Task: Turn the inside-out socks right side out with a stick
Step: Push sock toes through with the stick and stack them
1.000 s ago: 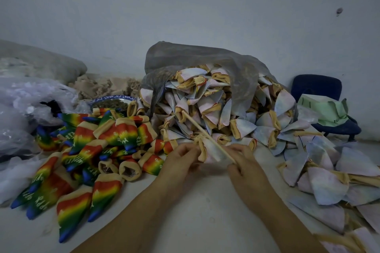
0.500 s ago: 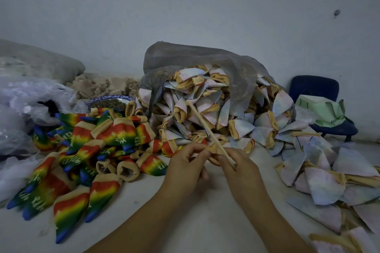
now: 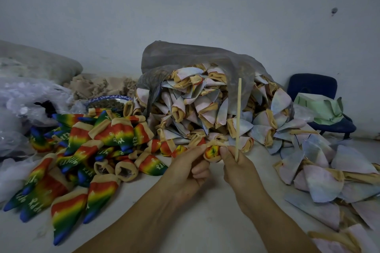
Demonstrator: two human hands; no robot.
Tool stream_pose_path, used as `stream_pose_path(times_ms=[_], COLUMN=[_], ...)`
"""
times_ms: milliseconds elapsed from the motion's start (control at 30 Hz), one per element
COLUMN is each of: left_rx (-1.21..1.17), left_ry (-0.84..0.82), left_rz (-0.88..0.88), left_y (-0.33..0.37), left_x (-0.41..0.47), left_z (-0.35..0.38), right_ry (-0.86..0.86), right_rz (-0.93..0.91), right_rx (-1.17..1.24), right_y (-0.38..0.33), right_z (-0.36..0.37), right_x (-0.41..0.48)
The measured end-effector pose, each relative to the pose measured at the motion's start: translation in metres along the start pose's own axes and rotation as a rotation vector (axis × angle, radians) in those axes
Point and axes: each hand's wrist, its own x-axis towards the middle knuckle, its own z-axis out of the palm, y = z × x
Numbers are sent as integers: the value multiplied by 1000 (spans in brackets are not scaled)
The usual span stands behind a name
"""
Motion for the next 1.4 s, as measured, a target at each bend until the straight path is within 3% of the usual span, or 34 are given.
stream_pose_path(times_ms=[167, 267, 433, 700, 867, 967, 1400], left_rx=[113, 315, 752, 648, 166, 33, 326], left_ry=[-52, 25, 76, 100, 50, -5, 65], left_rz=[-4, 44, 126, 8, -127, -129, 164], left_y=[-3, -8, -10, -14, -9, -8, -9], left_x=[1, 2, 1, 2, -1, -2, -1], left_z=[-2, -4, -7, -3, -1, -2, -8], right_ry=[-22, -32, 44, 226, 214, 198, 6], right_rz=[111, 141, 52, -139, -156, -145, 57], right_rx=[213, 326, 156, -285, -256, -204, -95], right_y=[-1, -3, 1, 5, 3, 2, 2], right_z=[-1, -6, -4, 3, 7, 7, -7], right_x=[-1, 0, 1, 0, -1, -2, 1])
